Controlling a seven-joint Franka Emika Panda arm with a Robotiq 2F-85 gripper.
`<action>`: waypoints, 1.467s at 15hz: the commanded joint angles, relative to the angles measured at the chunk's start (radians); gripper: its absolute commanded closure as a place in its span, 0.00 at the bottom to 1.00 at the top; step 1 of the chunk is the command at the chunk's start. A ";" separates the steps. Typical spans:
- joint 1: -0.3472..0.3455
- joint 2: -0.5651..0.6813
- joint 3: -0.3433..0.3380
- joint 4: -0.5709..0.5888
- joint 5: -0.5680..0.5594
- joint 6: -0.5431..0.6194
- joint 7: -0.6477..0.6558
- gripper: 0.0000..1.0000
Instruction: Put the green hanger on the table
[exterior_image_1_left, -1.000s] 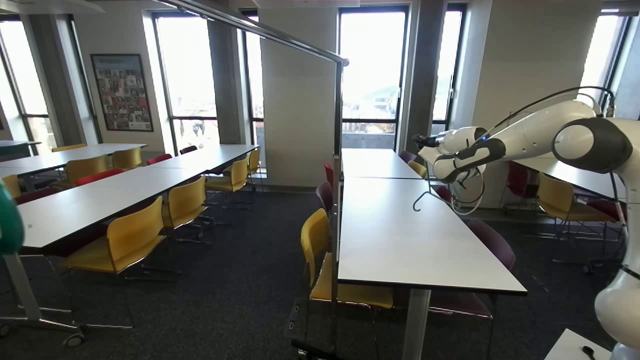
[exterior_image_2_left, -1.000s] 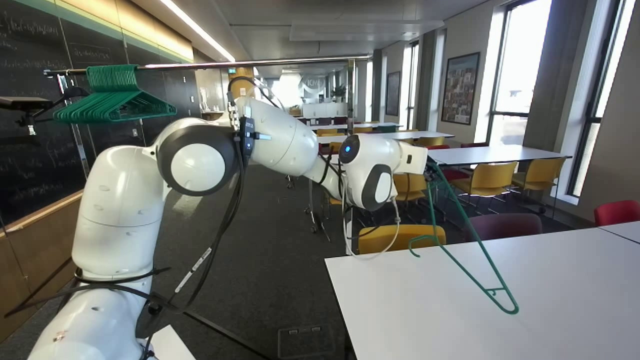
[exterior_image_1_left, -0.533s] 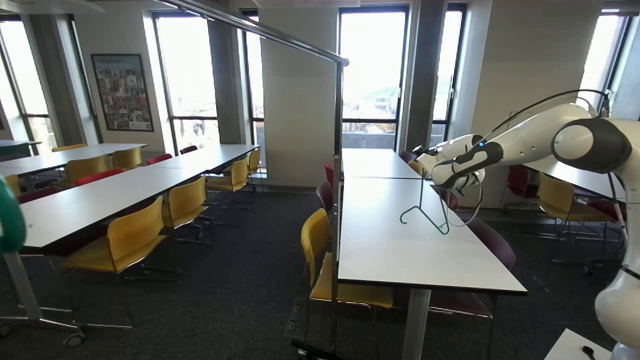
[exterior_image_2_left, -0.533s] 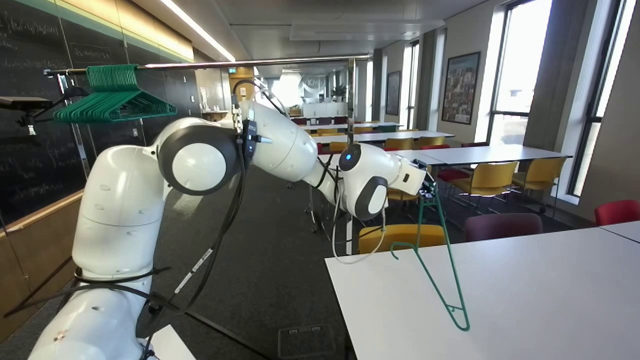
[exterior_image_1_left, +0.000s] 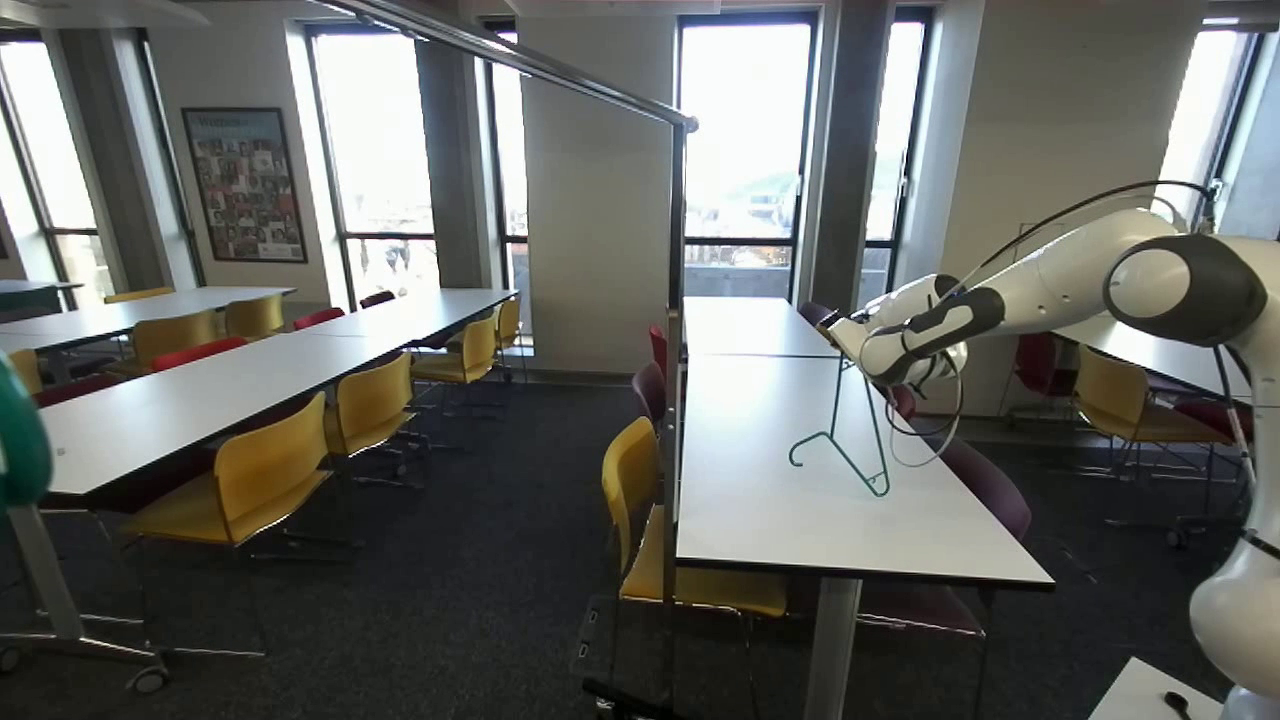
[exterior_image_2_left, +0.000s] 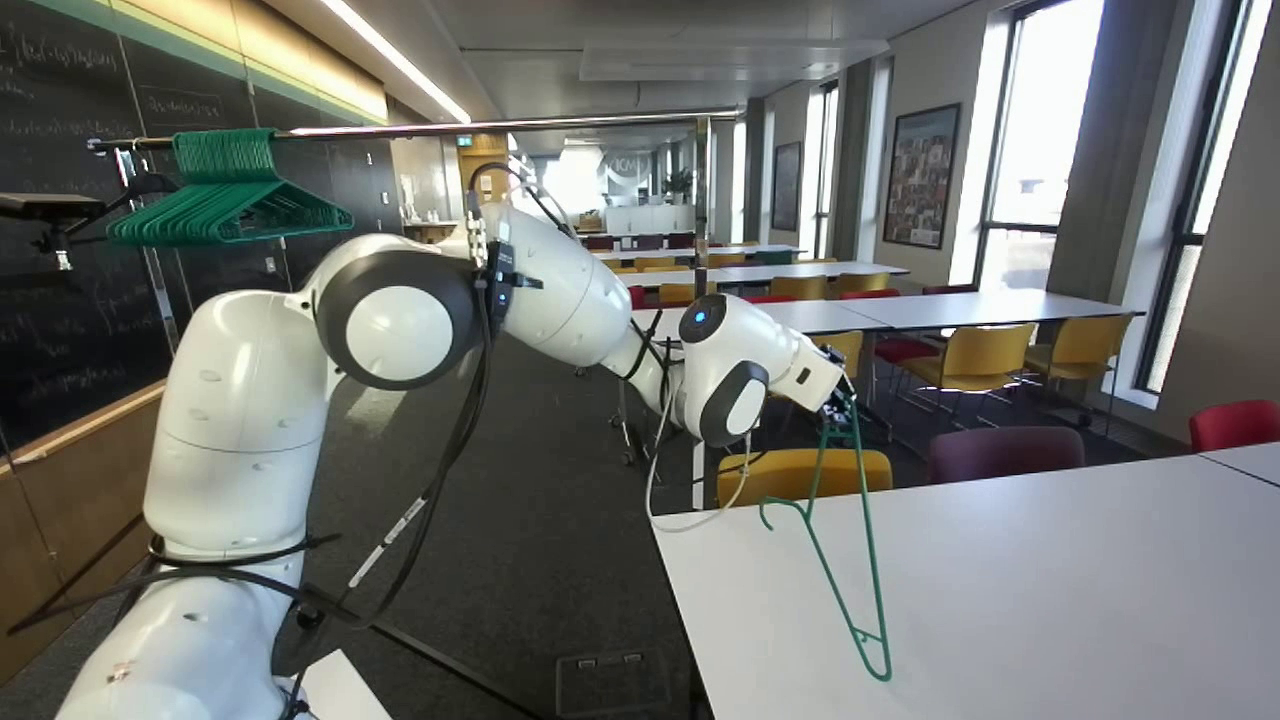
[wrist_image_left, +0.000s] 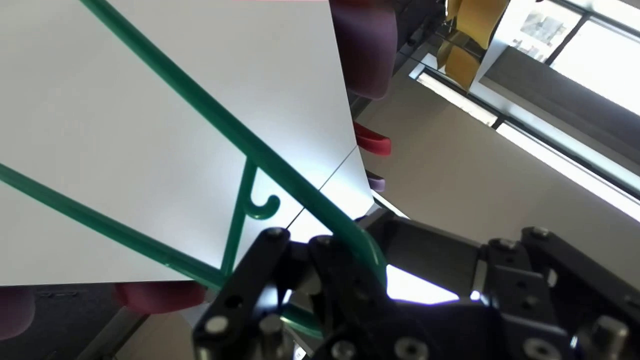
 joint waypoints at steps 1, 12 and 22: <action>-0.005 -0.059 0.003 -0.091 0.009 -0.045 0.012 1.00; 0.015 -0.056 -0.093 -0.166 -0.066 -0.109 -0.051 1.00; -0.141 -0.059 0.262 -0.211 -0.033 -0.408 -0.313 1.00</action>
